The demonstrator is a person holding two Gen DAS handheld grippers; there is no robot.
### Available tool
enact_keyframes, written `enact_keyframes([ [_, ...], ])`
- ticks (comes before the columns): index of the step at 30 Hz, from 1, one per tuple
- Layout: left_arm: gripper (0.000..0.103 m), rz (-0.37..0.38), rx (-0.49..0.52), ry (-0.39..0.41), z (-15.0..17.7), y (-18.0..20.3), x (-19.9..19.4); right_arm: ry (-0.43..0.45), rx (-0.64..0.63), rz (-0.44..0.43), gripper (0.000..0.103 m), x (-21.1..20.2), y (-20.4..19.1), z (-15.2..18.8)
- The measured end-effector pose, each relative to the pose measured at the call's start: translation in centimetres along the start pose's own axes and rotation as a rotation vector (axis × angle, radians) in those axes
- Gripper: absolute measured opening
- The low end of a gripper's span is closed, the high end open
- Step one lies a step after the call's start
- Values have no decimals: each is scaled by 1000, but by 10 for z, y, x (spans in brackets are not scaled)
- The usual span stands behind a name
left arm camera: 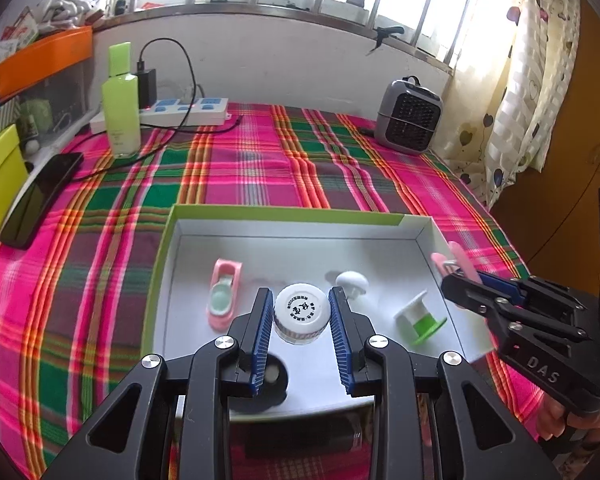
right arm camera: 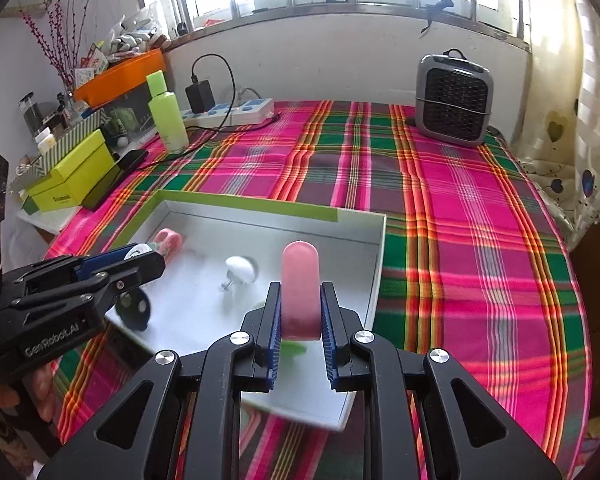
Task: Organize objects
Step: 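Carry the white jar and pink block over the box with both grippers, then open both grippers to release jar and pink block inside the box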
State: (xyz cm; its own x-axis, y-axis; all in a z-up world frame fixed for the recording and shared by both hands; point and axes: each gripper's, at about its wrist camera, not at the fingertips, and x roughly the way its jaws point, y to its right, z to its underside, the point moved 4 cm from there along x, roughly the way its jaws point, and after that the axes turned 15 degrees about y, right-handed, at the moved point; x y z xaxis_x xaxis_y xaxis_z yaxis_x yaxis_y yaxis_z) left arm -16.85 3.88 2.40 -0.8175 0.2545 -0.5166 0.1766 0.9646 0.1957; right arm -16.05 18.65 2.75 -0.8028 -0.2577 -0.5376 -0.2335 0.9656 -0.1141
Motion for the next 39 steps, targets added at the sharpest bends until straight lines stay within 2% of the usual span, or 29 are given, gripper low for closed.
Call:
enact_keyframes([
  [12,27,-5,-13,-42,-3,-3,33,-50,11,-17,19,33,9,-7],
  [23,27,-21,-7,-84,2,-4,52,-94,-5,-15,19,52,10,1],
  [39,27,-27,-4,-102,6,-5,58,-86,-28,1,19,55,8,2],
])
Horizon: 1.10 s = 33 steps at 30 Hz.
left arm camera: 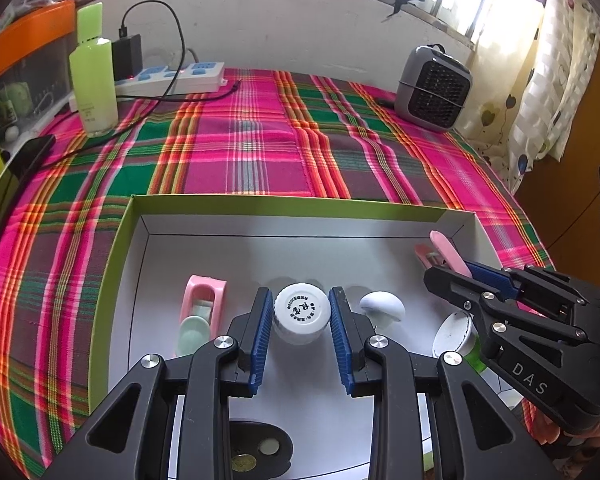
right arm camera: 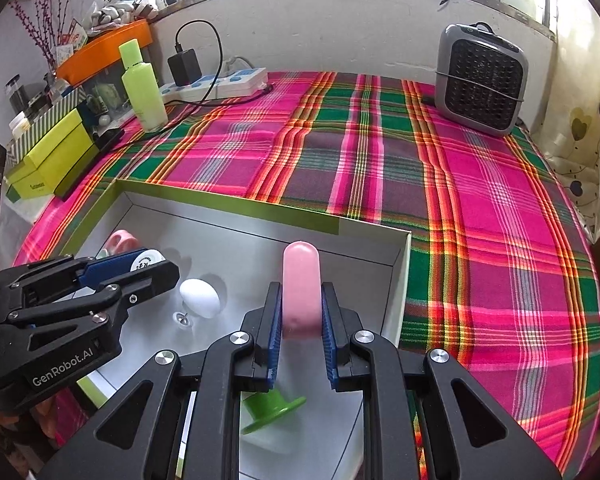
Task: Organize objects
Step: 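Open both grippers to release jar and pink block inside the box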
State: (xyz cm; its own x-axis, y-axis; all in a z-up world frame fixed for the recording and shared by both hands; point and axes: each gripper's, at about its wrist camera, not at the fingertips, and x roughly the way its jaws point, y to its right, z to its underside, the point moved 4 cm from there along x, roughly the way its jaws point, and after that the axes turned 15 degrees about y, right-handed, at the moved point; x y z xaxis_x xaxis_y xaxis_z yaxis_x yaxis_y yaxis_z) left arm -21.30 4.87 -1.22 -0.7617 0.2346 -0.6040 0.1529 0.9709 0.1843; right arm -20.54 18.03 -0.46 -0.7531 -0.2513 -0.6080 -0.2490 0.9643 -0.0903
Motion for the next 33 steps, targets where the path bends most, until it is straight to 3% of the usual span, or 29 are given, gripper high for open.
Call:
enact_keyframes([
  [8,36,-7,-4,-1,0,-1,0,-1,3,-2,19,0,-2,0],
  [13,44,-6,0,11,-1,0,-7,16,6,-11,38,-6,-5,0],
  [15,46,-8,5,19,-1,0,-11,24,2,2,40,-9,-6,-1],
  [33,49,-12,16,88,8,3,-60,95,33,15,40,-55,-16,9],
])
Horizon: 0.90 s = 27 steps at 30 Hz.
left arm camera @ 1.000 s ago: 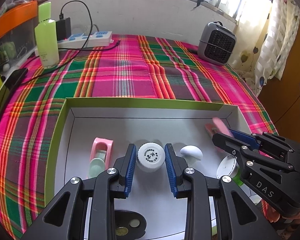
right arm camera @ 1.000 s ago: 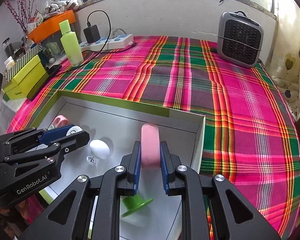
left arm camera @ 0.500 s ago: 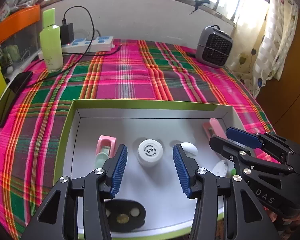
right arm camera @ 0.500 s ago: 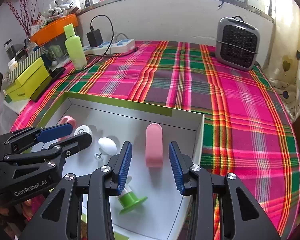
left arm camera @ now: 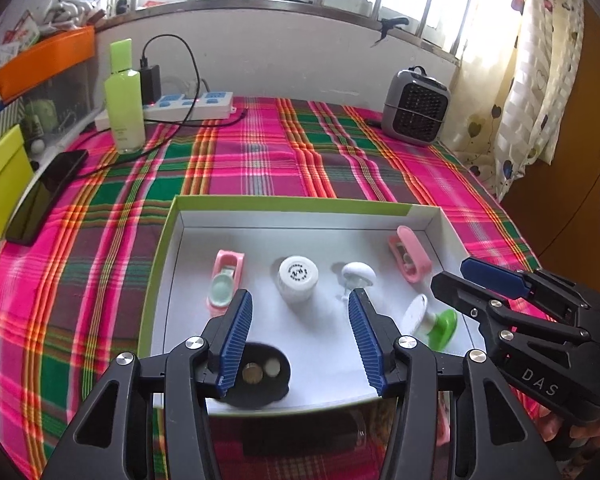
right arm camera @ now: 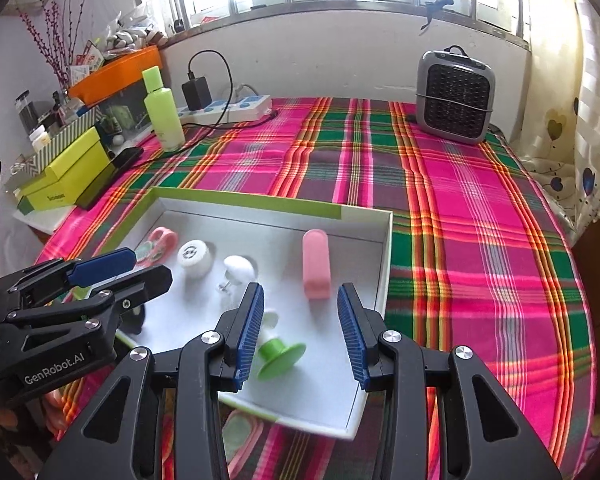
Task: Organize objects
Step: 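Open both grippers to release jar and pink block inside the box, then withdraw both grippers from the box toward the remaining objects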
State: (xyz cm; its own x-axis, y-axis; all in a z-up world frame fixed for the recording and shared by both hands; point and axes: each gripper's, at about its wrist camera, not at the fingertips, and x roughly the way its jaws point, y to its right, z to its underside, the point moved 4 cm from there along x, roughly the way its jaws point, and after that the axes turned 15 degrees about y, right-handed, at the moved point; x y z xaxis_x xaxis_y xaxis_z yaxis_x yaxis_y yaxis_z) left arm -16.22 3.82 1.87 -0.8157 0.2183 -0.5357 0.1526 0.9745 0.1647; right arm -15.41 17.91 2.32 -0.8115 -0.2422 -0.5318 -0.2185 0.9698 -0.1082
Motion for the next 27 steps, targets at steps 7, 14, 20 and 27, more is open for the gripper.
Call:
enact_keyframes([
  [7,49,-11,-4,14,9,-2,-18,27,7,-1,40,-21,-6,7],
  [14,49,-23,9,24,19,0,-34,45,-15,10,40,-38,-17,18],
  [20,49,-27,12,40,26,0,-50,45,-4,9,40,-48,-21,28],
  [27,50,-42,25,52,35,-5,-63,45,-2,10,44,-55,-25,37],
])
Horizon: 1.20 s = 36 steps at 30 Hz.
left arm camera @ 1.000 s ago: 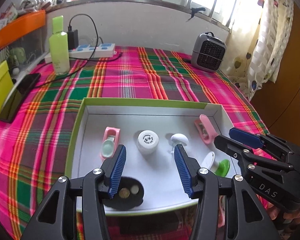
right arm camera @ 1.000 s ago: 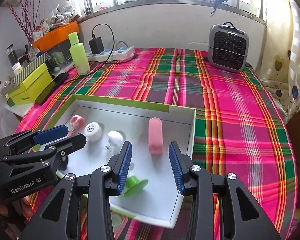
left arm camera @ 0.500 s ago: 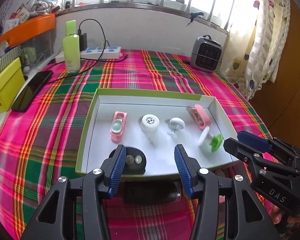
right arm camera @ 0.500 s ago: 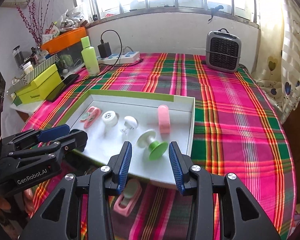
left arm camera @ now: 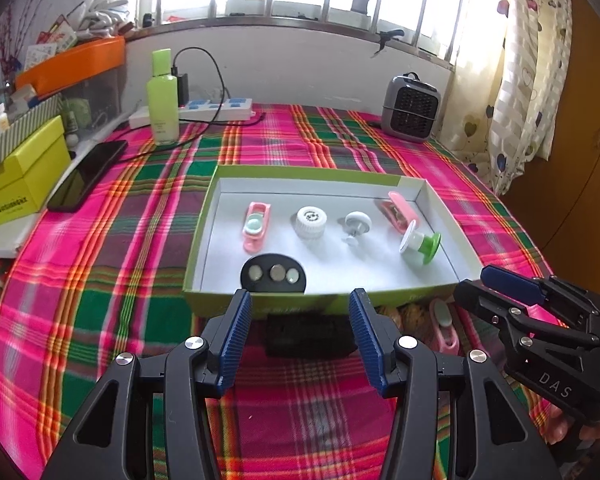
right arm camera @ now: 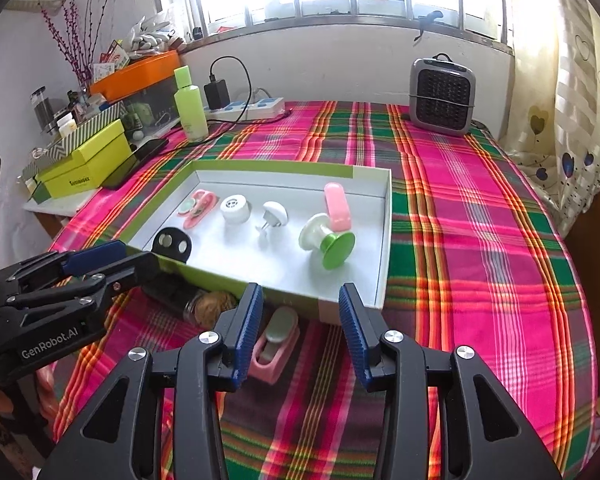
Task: Organize objects
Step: 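Withdraw both grippers from the box toward the remaining objects, then grasp the pink tape dispenser with the right gripper while the left reaches the black case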
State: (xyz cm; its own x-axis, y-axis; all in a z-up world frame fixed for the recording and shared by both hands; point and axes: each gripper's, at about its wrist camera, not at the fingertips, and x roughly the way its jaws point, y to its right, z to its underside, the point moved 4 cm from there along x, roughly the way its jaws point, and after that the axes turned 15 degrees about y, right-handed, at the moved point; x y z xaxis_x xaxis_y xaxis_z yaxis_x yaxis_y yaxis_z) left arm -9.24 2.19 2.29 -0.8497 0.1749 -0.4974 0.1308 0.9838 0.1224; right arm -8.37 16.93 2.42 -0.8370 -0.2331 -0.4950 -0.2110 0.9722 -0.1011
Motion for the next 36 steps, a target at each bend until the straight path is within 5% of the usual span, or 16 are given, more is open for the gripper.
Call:
enact_keyframes([
  [16,50,-3,-36,-43,32,-18,-7,-36,14,-2,45,-4,-5,25],
  [36,50,86,-71,-70,36,-16,15,-99,-44,33,45,11,-12,37],
])
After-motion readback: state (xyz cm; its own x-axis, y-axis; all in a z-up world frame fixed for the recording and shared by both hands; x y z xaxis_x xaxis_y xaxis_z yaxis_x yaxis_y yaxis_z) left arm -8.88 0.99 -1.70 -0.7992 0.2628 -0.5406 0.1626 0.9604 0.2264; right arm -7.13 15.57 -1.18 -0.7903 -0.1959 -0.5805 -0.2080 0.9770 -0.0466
